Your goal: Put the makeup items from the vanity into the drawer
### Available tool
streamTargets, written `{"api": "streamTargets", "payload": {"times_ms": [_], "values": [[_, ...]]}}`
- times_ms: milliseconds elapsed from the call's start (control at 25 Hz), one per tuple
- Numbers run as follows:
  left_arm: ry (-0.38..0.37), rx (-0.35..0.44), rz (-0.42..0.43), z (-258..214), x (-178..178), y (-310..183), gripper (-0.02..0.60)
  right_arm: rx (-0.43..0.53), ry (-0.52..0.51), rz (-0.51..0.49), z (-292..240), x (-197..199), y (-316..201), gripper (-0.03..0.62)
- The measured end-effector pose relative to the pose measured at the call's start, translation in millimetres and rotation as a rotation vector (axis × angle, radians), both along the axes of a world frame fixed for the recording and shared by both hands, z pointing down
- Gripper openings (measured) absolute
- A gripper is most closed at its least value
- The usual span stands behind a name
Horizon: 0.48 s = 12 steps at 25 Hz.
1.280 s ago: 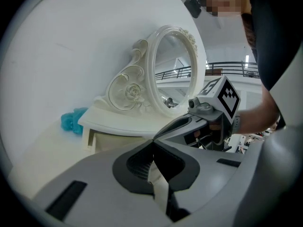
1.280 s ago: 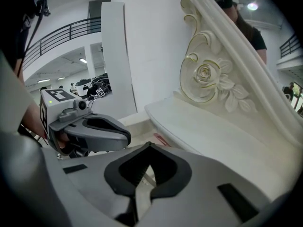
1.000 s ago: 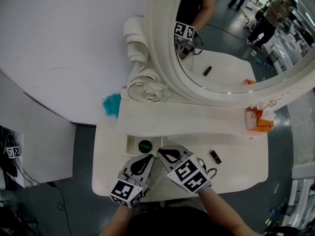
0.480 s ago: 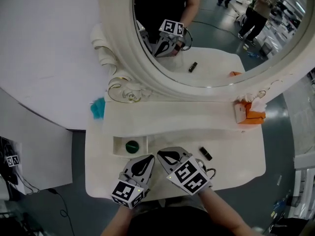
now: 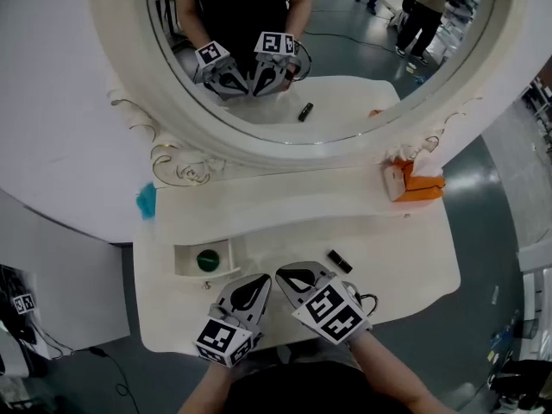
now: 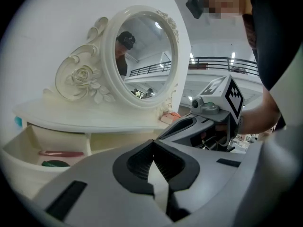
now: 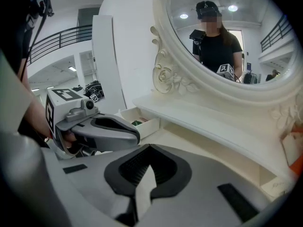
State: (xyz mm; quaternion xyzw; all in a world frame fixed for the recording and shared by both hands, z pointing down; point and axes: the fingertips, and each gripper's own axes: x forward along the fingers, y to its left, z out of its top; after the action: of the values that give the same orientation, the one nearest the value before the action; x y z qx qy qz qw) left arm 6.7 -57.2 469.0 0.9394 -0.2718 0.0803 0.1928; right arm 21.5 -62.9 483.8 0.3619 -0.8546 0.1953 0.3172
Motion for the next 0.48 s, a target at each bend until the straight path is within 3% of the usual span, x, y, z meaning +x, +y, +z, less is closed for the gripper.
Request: {"api": "streamTargets", "payload": {"times_ms": [480], "values": [[0.004, -0.041, 0.134, 10, 59, 30, 0.014, -0.011, -0.002, 0.118, 7, 56, 28, 0.021]]}}
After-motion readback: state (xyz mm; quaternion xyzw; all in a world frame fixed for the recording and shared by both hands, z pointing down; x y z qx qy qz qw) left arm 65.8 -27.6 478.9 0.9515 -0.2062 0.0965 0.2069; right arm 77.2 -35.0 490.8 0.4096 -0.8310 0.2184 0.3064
